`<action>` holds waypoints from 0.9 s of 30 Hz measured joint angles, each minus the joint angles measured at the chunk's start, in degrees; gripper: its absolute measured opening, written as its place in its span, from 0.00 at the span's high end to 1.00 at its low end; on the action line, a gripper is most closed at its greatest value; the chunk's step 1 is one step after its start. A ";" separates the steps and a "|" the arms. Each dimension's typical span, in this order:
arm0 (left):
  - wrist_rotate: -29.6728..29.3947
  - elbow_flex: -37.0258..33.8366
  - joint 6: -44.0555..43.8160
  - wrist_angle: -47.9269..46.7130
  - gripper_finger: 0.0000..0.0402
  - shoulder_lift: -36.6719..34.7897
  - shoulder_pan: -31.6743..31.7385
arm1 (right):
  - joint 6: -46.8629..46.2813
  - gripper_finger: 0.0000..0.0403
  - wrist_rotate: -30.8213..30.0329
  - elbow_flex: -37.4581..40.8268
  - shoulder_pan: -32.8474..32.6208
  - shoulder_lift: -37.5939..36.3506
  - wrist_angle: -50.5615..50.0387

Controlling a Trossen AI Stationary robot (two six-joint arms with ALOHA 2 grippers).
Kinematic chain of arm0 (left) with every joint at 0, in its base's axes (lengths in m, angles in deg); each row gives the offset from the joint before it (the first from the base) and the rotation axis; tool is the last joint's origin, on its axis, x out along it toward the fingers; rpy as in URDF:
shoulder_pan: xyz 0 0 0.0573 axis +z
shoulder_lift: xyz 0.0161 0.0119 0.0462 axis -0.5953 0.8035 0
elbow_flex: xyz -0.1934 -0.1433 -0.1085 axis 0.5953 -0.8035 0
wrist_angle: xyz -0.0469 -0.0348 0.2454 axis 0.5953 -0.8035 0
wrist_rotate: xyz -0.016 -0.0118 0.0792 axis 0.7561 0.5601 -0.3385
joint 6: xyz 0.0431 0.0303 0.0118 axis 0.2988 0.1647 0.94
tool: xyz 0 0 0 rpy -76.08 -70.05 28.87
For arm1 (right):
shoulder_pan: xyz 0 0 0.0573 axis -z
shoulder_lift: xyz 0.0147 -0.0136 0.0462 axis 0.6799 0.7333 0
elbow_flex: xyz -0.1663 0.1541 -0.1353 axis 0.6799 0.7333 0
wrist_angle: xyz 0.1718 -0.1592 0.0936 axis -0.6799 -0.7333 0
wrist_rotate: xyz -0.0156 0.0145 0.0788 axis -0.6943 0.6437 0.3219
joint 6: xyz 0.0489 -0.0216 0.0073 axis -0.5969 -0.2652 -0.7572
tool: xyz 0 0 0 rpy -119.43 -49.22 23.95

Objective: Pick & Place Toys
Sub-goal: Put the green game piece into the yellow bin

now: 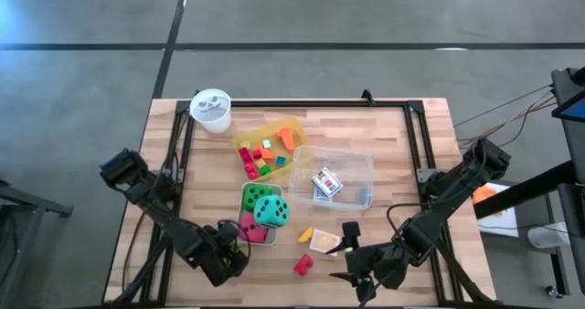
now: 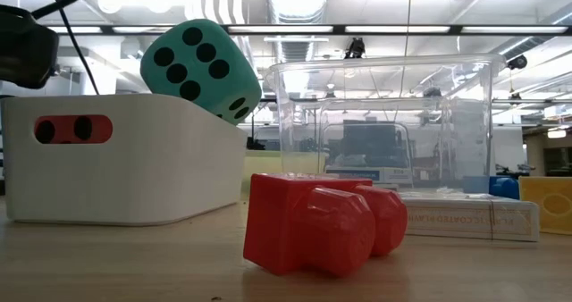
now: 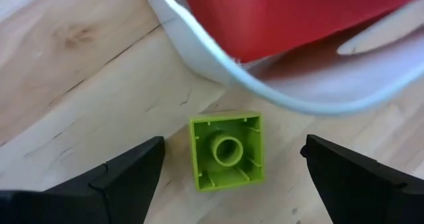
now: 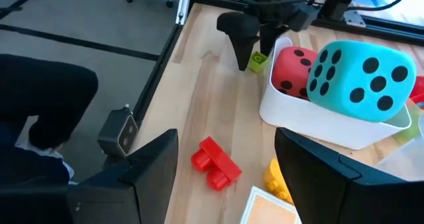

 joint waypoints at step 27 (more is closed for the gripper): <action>2.74 2.59 2.29 -6.89 0.40 0.09 2.38 | -1.57 0.39 0.13 0.00 0.00 0.00 0.52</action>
